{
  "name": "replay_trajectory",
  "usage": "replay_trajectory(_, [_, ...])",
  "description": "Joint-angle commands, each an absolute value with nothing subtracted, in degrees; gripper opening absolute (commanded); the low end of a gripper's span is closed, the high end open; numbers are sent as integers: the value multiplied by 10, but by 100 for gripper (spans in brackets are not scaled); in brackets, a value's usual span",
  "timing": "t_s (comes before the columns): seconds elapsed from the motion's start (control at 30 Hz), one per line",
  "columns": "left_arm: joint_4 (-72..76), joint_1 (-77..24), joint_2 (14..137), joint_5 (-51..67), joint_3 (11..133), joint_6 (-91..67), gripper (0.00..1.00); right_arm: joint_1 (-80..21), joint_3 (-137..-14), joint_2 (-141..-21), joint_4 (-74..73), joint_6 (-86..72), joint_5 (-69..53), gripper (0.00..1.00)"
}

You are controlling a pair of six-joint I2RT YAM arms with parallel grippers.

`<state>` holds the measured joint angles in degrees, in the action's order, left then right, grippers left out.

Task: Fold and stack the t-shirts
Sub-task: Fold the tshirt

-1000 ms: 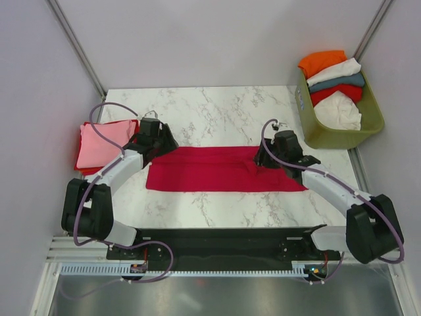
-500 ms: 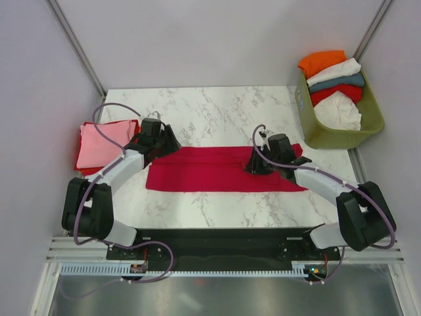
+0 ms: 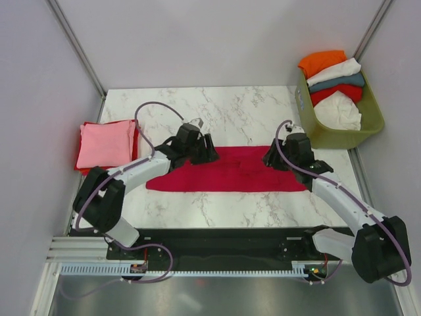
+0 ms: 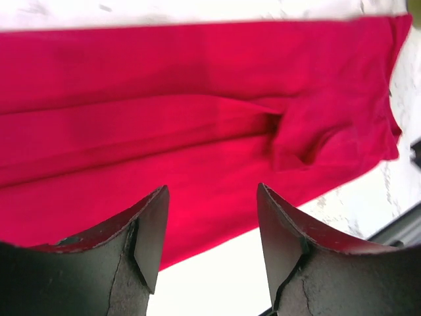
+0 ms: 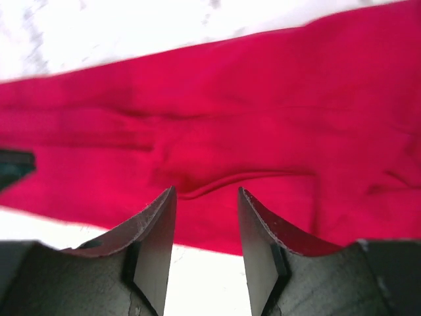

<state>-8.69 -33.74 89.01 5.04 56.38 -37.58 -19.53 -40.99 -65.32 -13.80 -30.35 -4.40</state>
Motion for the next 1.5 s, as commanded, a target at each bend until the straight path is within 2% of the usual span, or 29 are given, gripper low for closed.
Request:
replay_trajectory(0.0, [-51, -368, 933, 78, 610, -423, 63, -173, -424, -667, -174, -342, 49, 50])
replay_trajectory(0.33, [-46, -424, 1036, 103, 677, -440, 61, -161, -408, -725, -171, -324, 99, 50])
replay_trajectory(0.73, [-38, -445, 1063, 108, 675, -446, 54, -161, -367, -766, -125, -331, 97, 47])
replay_trajectory(0.83, [-27, -446, 1071, 116, 673, -449, 48, -160, -363, -773, -116, -330, 90, 42])
replay_trajectory(0.93, [-20, -447, 1078, 122, 676, -449, 41, -161, -360, -773, -112, -325, 77, 31])
replay_trajectory(0.97, [-20, -447, 1079, 122, 677, -451, 40, -160, -360, -770, -112, -326, 76, 24])
replay_trajectory(1.03, [-18, -448, 1083, 125, 678, -452, 39, -160, -356, -765, -113, -324, 70, 18])
replay_trajectory(1.07, [-16, -448, 1084, 126, 678, -451, 39, -160, -354, -756, -113, -324, 70, 8])
replay_trajectory(1.13, [-16, -448, 1087, 125, 678, -452, 39, -160, -348, -744, -115, -324, 69, 0])
replay_trajectory(1.47, [-11, -449, 1106, 113, 689, -457, 38, -160, -336, -694, -133, -321, 57, 0])
